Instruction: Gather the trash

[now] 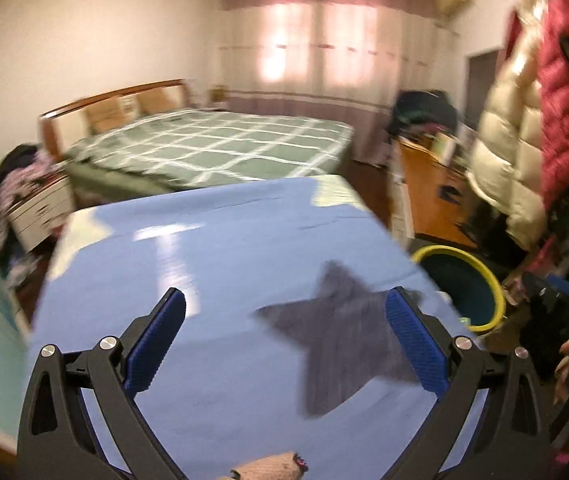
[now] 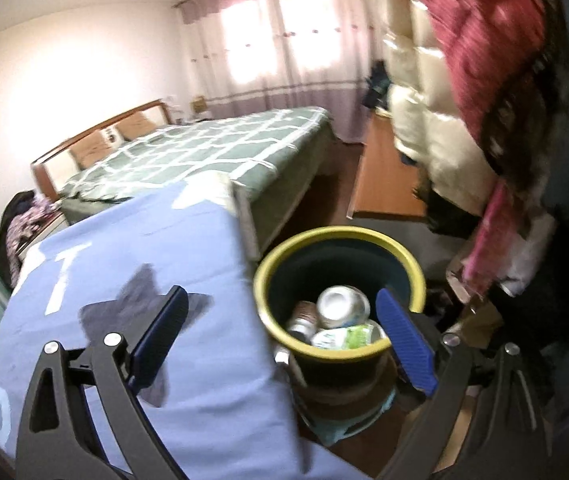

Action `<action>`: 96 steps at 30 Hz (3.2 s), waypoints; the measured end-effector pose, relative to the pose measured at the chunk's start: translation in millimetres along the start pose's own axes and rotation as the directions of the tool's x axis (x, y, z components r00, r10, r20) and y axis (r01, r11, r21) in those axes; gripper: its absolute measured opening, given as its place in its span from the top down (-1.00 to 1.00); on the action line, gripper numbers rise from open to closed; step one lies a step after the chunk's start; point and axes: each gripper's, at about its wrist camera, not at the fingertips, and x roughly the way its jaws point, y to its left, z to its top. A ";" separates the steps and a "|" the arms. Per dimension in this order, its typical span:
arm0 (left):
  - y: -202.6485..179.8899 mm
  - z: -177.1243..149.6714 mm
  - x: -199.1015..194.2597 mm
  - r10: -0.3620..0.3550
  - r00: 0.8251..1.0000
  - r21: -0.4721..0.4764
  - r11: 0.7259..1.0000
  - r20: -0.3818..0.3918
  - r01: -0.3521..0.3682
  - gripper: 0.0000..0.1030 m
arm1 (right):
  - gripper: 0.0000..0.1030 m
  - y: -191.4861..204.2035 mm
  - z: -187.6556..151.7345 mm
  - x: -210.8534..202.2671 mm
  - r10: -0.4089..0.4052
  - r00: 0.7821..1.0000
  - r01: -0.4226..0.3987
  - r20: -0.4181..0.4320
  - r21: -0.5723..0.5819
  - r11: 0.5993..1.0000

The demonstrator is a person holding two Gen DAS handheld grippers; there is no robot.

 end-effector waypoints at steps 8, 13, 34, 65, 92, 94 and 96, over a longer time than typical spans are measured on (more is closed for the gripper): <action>81.1 -47.4 -76.7 0.180 0.983 -0.160 0.972 0.042 -0.171 -0.91 | -0.79 36.1 -1.9 -32.2 0.078 0.996 -0.074 0.048 -0.087 0.994; 95.0 -63.4 -100.2 0.202 0.978 -0.180 0.965 0.059 -0.189 -0.91 | -0.80 47.6 -7.7 -51.8 0.099 0.993 -0.092 0.066 -0.112 0.989; 73.5 -59.8 -102.2 0.174 0.983 -0.158 0.974 0.065 -0.162 -0.91 | -0.82 59.5 -7.5 -64.2 0.138 0.987 -0.127 0.080 -0.136 0.983; 71.6 -63.2 -94.2 0.167 0.985 -0.156 0.975 0.051 -0.157 -0.91 | -0.83 62.8 -12.5 -58.5 0.146 0.987 -0.136 0.066 -0.138 0.981; 62.0 -62.4 -93.9 0.169 0.984 -0.141 0.977 0.058 -0.159 -0.91 | -0.83 64.5 -13.1 -56.1 0.154 0.987 -0.145 0.053 -0.138 0.980; 62.0 -62.1 -94.1 0.171 0.983 -0.139 0.977 0.060 -0.162 -0.91 | -0.83 64.0 -13.0 -55.8 0.155 0.987 -0.146 0.053 -0.140 0.979; 62.4 -61.9 -93.7 0.174 0.983 -0.139 0.977 0.060 -0.165 -0.91 | -0.83 64.0 -13.5 -55.6 0.155 0.987 -0.146 0.051 -0.137 0.980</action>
